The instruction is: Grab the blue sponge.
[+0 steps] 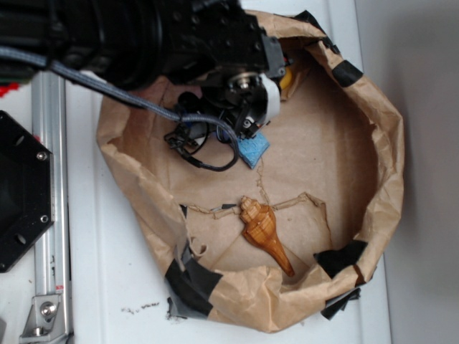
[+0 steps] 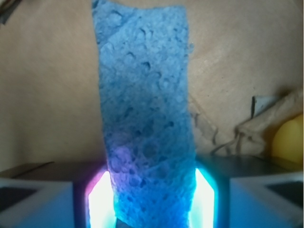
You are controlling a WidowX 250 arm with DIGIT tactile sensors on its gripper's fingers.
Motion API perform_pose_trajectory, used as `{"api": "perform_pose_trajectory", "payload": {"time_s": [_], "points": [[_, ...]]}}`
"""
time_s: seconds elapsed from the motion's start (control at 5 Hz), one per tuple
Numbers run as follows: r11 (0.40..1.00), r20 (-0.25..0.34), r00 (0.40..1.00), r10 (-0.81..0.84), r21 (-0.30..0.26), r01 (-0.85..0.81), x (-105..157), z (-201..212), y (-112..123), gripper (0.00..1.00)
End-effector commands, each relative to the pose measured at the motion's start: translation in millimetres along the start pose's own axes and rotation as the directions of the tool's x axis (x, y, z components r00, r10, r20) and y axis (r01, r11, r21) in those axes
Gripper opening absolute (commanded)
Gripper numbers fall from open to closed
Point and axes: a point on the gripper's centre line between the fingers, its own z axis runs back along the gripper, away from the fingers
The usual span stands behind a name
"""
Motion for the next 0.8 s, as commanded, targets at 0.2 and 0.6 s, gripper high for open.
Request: {"api": "perform_pose_trajectory", "payload": {"time_s": [0.2, 0.6], "points": [[0.855, 0.077, 0.853, 0.516, 0.013, -0.518, 31, 119, 3, 0.00], [0.815, 0.128, 0.811, 0.571, 0.025, -0.578, 37, 118, -18, 0.00]]}}
